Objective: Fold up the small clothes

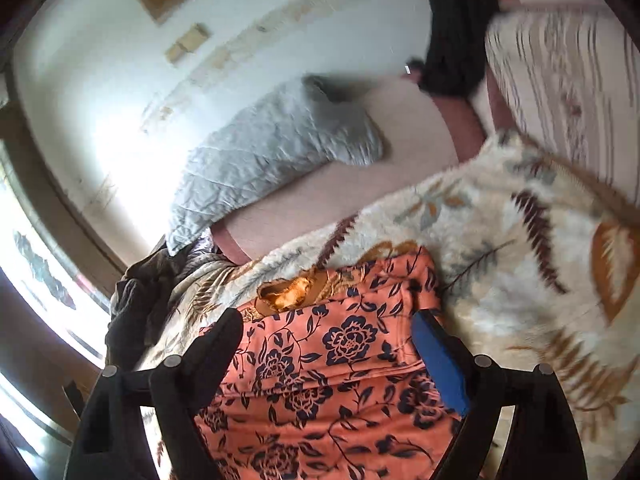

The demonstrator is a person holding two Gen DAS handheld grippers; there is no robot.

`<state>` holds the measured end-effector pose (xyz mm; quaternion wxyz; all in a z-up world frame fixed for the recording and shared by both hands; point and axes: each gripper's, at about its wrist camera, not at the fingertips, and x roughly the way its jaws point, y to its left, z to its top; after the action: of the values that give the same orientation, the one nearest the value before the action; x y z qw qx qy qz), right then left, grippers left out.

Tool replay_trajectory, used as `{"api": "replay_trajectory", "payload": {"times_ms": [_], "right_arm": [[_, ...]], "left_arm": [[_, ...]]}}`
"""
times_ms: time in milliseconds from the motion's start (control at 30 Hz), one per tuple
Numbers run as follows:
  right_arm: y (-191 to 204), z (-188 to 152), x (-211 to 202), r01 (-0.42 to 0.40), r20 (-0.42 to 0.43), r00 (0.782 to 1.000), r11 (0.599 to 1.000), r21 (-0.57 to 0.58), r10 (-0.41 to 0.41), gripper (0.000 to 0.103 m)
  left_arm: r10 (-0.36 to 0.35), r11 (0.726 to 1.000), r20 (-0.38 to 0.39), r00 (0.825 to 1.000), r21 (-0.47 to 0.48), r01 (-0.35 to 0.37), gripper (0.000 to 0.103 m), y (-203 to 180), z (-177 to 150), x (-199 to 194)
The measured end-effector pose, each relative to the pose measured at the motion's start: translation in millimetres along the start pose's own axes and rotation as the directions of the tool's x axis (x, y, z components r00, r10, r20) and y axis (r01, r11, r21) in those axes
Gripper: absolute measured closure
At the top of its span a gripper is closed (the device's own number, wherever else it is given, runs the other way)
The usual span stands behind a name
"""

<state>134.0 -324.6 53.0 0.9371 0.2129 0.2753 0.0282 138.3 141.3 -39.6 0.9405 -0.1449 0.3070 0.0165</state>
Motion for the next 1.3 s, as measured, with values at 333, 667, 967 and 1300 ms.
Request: {"api": "replay_trajectory", "payload": {"times_ms": [333,667,967,1300], "right_arm": [[88,-39,-275,0.158,0.475,0.879,0.924,-0.348,0.029,0.000],[-38,-130,-158,0.019,-0.096,0.995,1.000,-0.019,-0.020,0.000],[-142,-196,-53,0.086,-0.453,0.890,0.952,0.293,0.059,0.024],[-143,-202,-35,0.106,-0.563,0.825,0.964,0.243,0.051,0.049]], "left_arm": [[-0.070,0.994,0.198,0.978,0.092,0.052,0.002,-11,-15,-210],[-0.004,0.999,-0.092,0.996,-0.034,0.001,0.001,26,-110,-172],[0.035,0.996,-0.311,0.950,-0.066,-0.059,0.001,49,-170,-116],[0.030,0.998,-0.391,0.920,-0.041,-0.051,0.030,44,-168,-94]]}}
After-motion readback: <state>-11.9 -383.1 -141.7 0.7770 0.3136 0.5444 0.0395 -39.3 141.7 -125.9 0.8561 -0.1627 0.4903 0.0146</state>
